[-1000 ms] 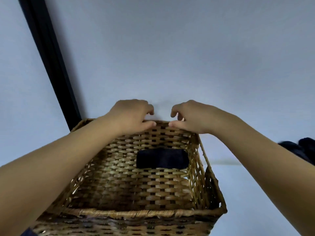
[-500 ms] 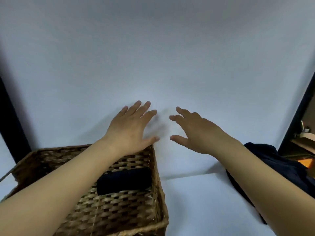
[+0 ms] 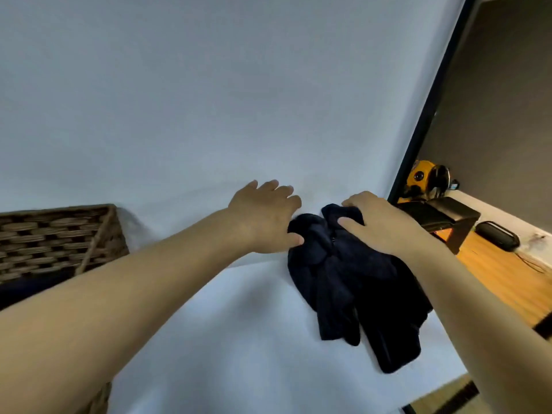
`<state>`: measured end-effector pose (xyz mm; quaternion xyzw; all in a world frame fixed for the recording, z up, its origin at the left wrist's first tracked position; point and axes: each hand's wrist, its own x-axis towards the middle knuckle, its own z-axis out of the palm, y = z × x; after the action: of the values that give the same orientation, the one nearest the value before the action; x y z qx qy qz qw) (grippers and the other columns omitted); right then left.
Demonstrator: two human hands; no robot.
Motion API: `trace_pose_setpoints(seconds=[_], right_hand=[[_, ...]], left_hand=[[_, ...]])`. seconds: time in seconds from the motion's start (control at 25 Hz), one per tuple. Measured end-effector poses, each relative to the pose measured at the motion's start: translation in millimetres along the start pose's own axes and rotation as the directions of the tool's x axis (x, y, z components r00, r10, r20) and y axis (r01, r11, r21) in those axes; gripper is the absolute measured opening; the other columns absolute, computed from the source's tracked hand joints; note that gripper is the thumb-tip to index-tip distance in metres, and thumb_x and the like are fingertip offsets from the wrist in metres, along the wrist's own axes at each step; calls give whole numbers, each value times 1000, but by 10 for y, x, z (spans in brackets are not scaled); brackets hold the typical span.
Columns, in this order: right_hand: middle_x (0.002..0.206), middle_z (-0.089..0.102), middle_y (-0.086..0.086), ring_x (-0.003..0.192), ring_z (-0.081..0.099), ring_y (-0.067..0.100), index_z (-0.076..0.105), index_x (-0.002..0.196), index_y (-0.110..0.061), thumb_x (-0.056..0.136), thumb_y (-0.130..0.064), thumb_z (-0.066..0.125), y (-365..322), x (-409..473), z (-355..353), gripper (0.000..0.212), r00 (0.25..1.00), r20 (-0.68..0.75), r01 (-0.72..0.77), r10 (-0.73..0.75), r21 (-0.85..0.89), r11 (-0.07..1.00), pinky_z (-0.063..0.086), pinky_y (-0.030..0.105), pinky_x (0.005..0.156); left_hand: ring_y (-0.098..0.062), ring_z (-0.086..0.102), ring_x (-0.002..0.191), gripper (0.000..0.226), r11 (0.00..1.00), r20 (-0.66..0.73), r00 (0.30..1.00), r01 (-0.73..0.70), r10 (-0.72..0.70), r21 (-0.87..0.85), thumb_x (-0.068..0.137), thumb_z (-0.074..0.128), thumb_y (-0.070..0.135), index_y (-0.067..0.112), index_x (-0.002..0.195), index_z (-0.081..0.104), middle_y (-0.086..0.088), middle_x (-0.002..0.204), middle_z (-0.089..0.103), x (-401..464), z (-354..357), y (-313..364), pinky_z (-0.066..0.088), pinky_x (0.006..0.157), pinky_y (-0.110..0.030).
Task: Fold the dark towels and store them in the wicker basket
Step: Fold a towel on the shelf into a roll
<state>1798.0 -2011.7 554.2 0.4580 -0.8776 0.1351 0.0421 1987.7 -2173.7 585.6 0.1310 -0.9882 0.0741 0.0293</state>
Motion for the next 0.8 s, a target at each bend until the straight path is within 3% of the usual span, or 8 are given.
trace_pose_setpoints(seconds=[0.12,0.2,0.28,0.36,0.44,0.52,0.68,0.8], right_hand=[[142,52,0,128,52,28,49,141,-25,94,-57,56,542,-17,339,57,985,131,-112,116,-37,993,47,46,102],[136,56,1,124,54,25,53,137,-23,94,-56,59,746,-62,550,55,980,155,-138,126,68,988,46,42,102],[115,61,-2,107,58,17,63,116,-22,95,-45,62,854,-88,676,31,993,56,-115,103,283,952,47,36,94],[98,61,-5,93,56,8,65,95,-22,97,-31,63,935,-77,704,9,994,-78,-40,79,407,912,45,31,84],[93,60,-9,90,56,5,66,89,-23,98,-24,63,963,-57,695,9,985,-171,46,33,440,897,41,22,81],[93,62,-11,92,58,3,67,90,-24,97,-22,64,959,-1,647,9,969,-244,102,31,513,852,41,15,82],[91,70,-4,88,66,10,69,91,-20,100,-16,62,807,198,323,12,938,-339,226,73,757,613,53,28,79],[88,71,-10,84,68,9,69,93,-18,99,-12,63,654,286,72,10,940,-312,249,140,905,345,56,28,76]], left_hand=[[-25,45,135,62,975,66,997,45,-31,-218,92,52,63,29,144,43,5,144,46,452,389,381,42,100,-40],[-21,38,143,74,892,148,986,131,-73,-432,92,53,64,34,155,29,6,158,35,667,720,578,40,110,-42],[-18,34,147,81,756,163,982,181,-100,-629,88,53,70,41,156,22,5,162,31,821,1048,762,35,117,-42],[-21,40,143,78,692,104,981,187,-161,-697,80,47,78,48,150,30,8,158,37,939,1289,924,37,115,-45],[-21,46,134,62,651,28,970,183,-240,-737,81,49,73,49,138,48,14,146,47,1041,1402,1008,40,111,-46],[-16,45,130,36,615,-115,935,125,-336,-778,90,61,54,43,125,61,17,134,52,1129,1399,1036,39,111,-46],[-1,52,123,31,485,-293,912,-126,-287,-866,100,59,26,36,129,59,16,128,59,1237,1003,1077,41,108,-27],[-6,65,95,11,372,-296,870,-144,-394,-917,102,56,20,26,97,64,12,97,70,1281,636,1007,51,82,-22]])
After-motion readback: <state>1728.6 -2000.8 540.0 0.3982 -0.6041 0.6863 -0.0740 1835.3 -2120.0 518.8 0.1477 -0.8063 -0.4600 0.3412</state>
